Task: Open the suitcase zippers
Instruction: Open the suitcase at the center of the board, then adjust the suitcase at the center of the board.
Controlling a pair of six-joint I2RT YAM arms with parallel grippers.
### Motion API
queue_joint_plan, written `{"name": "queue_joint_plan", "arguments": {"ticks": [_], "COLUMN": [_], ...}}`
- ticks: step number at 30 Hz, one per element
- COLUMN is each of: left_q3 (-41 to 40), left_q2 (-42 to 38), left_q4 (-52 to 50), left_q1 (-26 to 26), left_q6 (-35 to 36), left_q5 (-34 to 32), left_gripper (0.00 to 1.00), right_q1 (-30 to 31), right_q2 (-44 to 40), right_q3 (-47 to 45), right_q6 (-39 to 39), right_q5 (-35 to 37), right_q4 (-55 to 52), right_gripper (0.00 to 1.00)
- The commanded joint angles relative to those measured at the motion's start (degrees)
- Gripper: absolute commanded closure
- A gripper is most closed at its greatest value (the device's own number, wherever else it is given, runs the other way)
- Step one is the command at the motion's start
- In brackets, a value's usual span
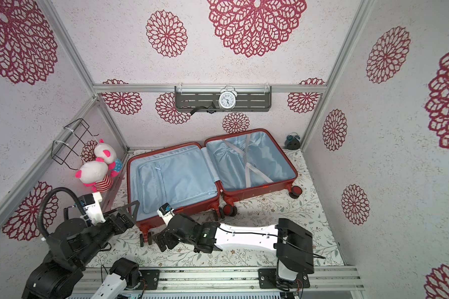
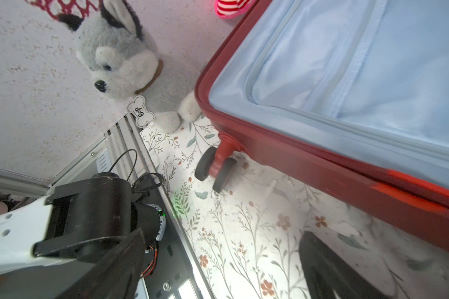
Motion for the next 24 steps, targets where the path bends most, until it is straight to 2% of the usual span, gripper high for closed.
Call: {"name": "queue_joint_plan", "arguments": {"ticks": [1,5,9,13,16,19,22,24], "left_q3": [-3.93,-10.41,-15.92,-18.1,-18.35,-18.44,-18.66,-19.29], "left_q2": [1.88,3.46,5.72,8.14,11.35,15.64,20.06,22.69], "left_q4": [4.34,8.08,11.85,14.22,16.47,19.35,22.6,25.68], "left_q1": [0.48,0.36,-0.96,-8.59,-14.86,-20.91,-25.92,-27.33], "left_q6": [-1.95,-3.86,-5.79,-7.7,-8.93,-10.17,-11.23,-11.72], "left_q5": [3.7,8.72,11.73,6.58,2.42,-0.96,-3.6,-2.86], "left_gripper": [0.07,0.09,0.11,0.12,0.12,0.12,0.11,0.11], "right_q1": [-4.95,-13.13,-23.81,-34.85,-42.92,-49.66,-53.27,-54.4], "right_q2": [-7.49,-15.75,-21.22,-22.95,-20.9,-16.49,-10.94,-8.18], "right_q3": [-3.88,-8.95,-11.85,-10.85,-8.35,-5.08,-0.87,1.4], "right_q6": [-2.11,-2.49,-2.3,-4.05,-6.17,-8.6,-12.01,-13.73], "right_q5": [1.46,0.14,-3.69,-7.98,-11.38,-14.51,-13.12,-8.29], "right_q4": [-3.47,-6.36,-9.53,-14.61,-18.8,-22.54,-28.02,-31.58], "right_gripper": [0.07,0.1,0.18,0.22,0.25,0.34,0.47,0.53]}}
